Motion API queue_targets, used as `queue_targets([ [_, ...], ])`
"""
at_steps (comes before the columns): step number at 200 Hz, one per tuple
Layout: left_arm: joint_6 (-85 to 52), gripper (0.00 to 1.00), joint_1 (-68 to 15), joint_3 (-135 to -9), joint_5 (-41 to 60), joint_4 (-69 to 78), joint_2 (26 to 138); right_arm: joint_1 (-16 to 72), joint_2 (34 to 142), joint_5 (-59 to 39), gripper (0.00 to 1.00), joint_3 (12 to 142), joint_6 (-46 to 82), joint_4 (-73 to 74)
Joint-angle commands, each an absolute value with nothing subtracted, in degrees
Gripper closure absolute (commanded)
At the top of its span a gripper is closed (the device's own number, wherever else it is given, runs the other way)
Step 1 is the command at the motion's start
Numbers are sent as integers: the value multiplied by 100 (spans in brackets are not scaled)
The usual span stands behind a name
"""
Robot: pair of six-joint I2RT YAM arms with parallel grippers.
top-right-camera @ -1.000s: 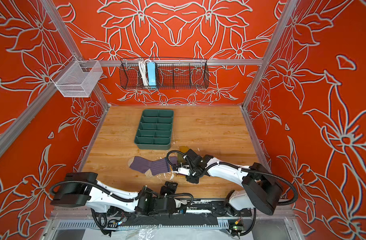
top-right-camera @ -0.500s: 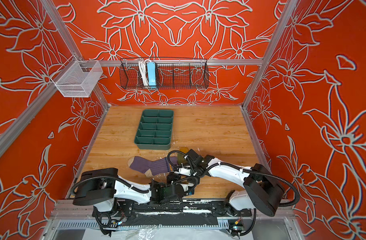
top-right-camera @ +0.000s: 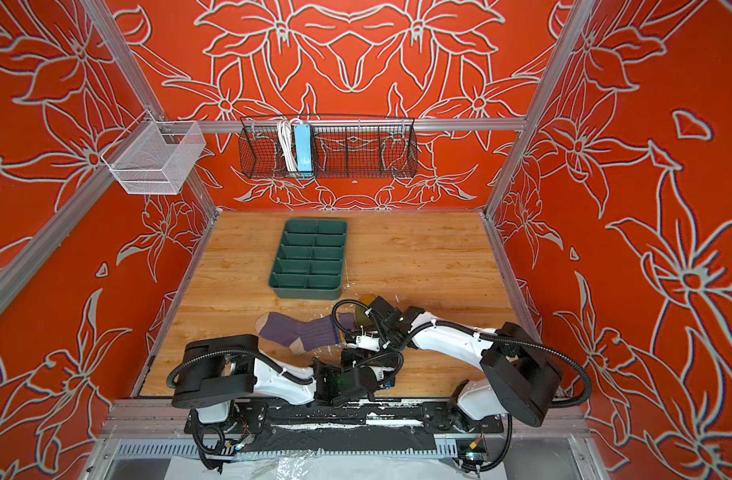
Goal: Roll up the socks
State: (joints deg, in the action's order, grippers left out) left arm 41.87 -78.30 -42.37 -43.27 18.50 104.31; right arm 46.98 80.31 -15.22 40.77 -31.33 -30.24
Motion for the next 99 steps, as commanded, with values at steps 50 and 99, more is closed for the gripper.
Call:
queue_targets([
  [50, 3387, 100, -7523, -4981, -2956, -483, 10110, 4788, 7133, -1024, 32, 3807, -3120, -3723],
  [99, 2856, 100, -7114, -5474, -1737, -1581, 10239, 3911, 5353, -109, 18, 3498, -3664, -3778],
])
